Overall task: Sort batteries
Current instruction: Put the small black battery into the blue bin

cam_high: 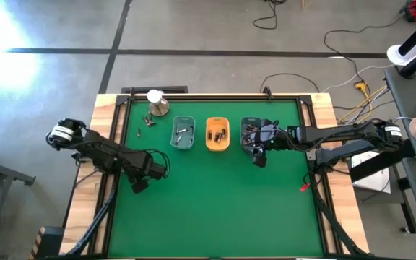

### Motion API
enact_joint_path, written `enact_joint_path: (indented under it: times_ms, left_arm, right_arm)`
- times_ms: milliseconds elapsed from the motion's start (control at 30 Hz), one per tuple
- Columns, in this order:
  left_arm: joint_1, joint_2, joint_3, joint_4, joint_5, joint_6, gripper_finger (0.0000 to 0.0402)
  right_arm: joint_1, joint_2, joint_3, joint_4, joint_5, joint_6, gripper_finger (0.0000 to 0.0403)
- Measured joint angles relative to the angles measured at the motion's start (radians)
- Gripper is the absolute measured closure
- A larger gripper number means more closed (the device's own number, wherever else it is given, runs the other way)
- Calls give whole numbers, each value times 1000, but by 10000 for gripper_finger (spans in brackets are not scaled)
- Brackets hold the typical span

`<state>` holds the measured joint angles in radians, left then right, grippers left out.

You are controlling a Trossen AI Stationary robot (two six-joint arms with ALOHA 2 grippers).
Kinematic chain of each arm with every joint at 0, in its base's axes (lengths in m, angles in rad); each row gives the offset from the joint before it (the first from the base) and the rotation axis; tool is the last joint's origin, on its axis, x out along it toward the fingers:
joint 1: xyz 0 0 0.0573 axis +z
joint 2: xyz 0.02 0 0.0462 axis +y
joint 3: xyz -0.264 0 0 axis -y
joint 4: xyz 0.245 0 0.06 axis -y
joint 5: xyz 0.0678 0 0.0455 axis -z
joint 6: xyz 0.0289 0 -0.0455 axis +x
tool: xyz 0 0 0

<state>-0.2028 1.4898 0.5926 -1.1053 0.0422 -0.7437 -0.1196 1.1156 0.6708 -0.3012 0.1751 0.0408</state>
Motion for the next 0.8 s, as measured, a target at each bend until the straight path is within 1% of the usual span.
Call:
enact_joint_path:
  times_ms: [167, 333, 433, 600, 667, 800]
  left_arm:
    - [0, -7, 7, -1, -1, -1, 295]
    - [0, -18, 63, 4, -4, -26, 295]
    - [4, -6, 75, -6, 11, -52, 295]
    - [7, 35, 79, -92, 35, -46, 295]
    - [7, 49, 100, -128, 24, -40, 295]
    - [7, 63, 145, -129, -43, -8, 295]
  right_arm:
    - [0, 0, 1, -7, 0, 5, 161]
    - [0, 0, 18, -9, 0, 5, 161]
    - [0, 0, 32, -6, 0, 5, 164]
    - [0, 0, 50, 0, 0, 5, 168]
    - [-1, 0, 57, 2, 0, 5, 167]
    - [-1, 0, 68, 2, 1, 15, 162]
